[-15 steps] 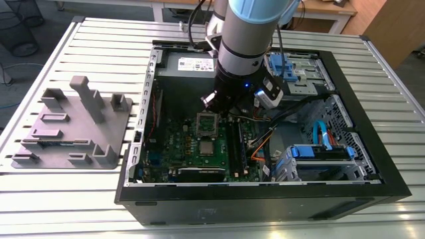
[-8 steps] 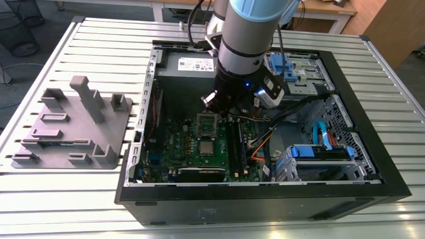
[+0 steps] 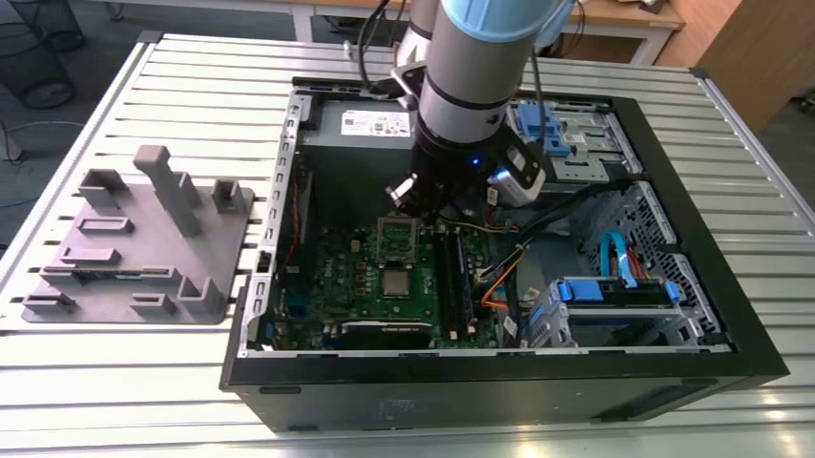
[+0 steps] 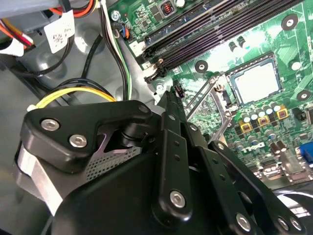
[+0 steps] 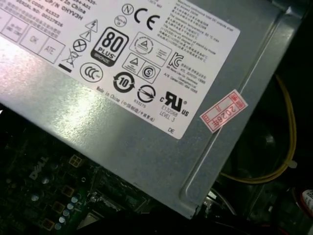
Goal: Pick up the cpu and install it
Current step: 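Close the cpu cover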
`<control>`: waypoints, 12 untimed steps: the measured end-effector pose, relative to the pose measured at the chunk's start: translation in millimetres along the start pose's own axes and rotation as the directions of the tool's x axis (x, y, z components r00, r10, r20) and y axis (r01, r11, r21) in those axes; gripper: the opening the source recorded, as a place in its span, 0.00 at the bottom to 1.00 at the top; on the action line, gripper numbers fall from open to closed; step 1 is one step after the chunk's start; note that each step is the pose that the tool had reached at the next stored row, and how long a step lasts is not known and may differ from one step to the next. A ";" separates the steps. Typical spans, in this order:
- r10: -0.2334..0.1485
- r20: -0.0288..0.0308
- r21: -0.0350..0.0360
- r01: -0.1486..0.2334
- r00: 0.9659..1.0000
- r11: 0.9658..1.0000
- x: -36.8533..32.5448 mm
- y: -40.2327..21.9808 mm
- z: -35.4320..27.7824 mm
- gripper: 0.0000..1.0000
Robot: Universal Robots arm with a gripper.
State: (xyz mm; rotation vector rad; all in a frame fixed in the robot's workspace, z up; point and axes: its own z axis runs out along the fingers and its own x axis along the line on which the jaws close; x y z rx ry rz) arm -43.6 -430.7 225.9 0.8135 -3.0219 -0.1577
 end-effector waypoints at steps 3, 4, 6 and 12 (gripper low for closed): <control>-0.027 -0.003 -0.001 0.027 1.000 1.000 0.0 0.0 0.0 0.11; -0.036 -0.004 -0.001 0.036 0.999 0.999 0.0 0.0 0.0 0.11; -0.052 -0.005 -0.001 0.052 0.999 0.999 0.0 0.0 -0.1 0.11; -0.071 -0.009 -0.003 0.071 0.997 0.997 -0.1 -0.1 -0.6 0.11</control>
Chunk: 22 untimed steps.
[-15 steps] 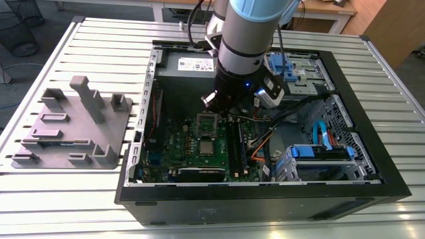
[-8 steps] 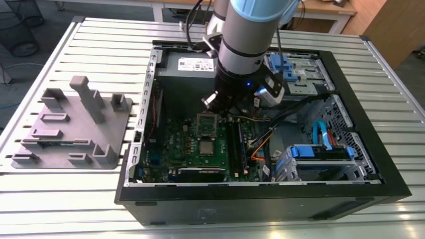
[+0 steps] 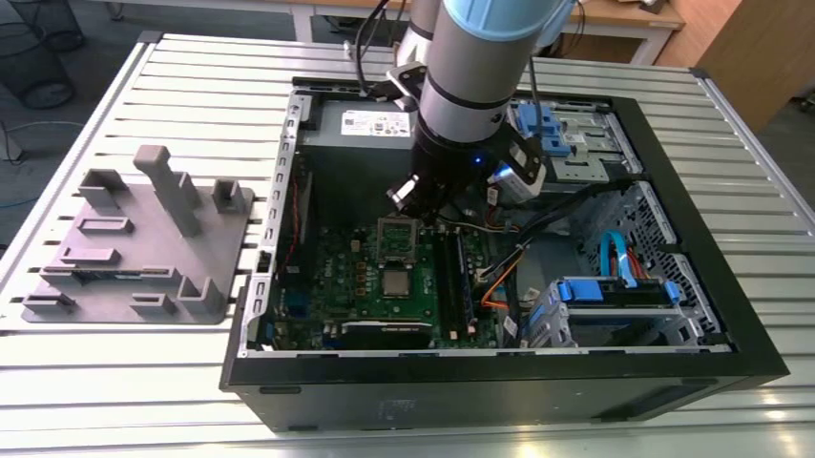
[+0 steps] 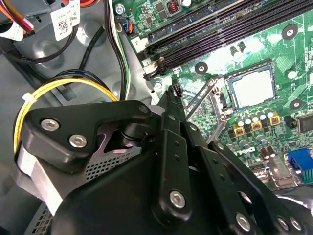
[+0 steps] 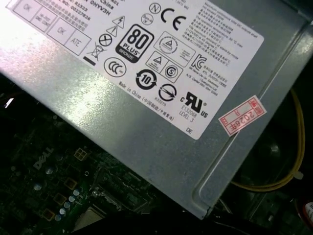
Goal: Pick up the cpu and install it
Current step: 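Close the cpu cover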
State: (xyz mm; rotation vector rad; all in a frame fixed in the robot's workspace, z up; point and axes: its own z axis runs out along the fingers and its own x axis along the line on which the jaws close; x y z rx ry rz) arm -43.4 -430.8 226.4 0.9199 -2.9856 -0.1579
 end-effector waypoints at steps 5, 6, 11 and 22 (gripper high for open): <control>-0.003 -0.001 0.000 0.003 1.000 1.000 0.1 0.0 -1.5 0.11; -0.005 -0.001 0.000 0.005 1.000 1.000 0.1 0.0 -2.4 0.11; -0.016 -0.003 0.001 0.016 1.000 1.000 0.4 -0.3 -5.5 0.11; -0.034 -0.008 0.006 0.034 0.999 0.999 0.6 -0.3 -7.8 0.11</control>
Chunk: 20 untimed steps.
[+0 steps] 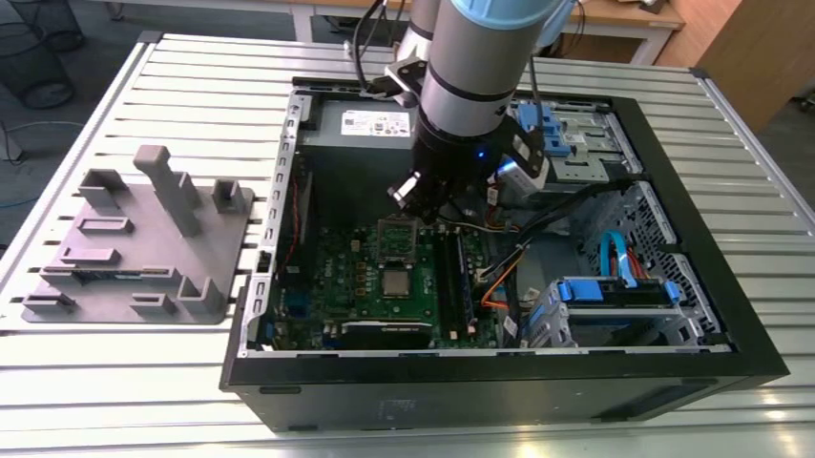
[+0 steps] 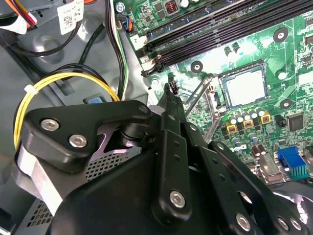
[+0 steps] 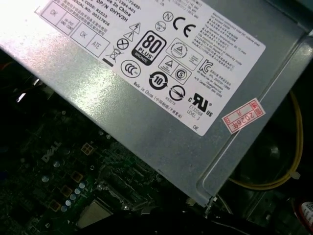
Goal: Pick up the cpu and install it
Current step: 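Close the cpu cover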
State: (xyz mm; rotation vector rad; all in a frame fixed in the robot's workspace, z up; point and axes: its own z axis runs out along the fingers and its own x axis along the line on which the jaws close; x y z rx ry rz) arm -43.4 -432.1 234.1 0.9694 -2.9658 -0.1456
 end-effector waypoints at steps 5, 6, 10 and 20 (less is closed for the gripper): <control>-0.038 -0.004 0.000 0.038 0.999 0.999 0.1 -0.1 -0.2 0.11; -0.046 -0.004 -0.001 0.046 0.999 0.999 0.1 -0.1 -0.3 0.11; -0.061 -0.006 -0.001 0.061 0.998 0.998 0.1 -0.1 -0.6 0.11; -0.081 -0.008 -0.001 0.081 0.997 0.997 0.2 0.0 -3.7 0.11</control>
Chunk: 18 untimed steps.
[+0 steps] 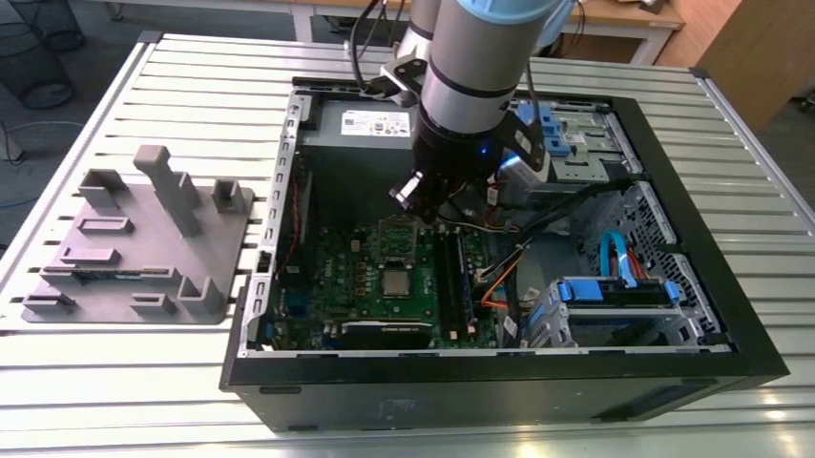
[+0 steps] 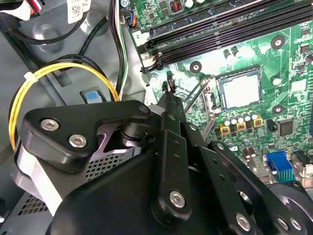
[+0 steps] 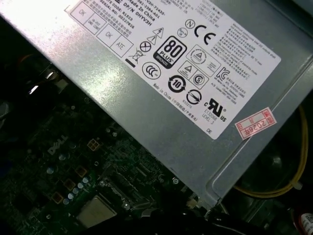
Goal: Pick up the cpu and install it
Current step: 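Close the cpu cover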
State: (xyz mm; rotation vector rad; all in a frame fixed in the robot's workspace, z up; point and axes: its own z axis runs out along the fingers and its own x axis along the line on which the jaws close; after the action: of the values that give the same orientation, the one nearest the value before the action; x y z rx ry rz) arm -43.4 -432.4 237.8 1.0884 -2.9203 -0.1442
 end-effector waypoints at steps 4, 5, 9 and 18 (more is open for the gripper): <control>-0.028 -0.003 0.000 0.028 1.000 1.000 0.1 0.0 -0.5 0.11; -0.037 -0.004 0.000 0.037 0.999 0.999 0.1 -0.1 -0.7 0.11; -0.072 -0.007 -0.001 0.072 0.997 0.997 0.1 0.0 -1.3 0.11; -0.121 -0.011 -0.002 0.121 0.993 0.993 0.2 0.1 -4.2 0.11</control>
State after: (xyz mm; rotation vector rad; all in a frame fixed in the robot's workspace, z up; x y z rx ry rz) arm -43.4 -432.8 242.0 1.2621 -2.8435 -0.1414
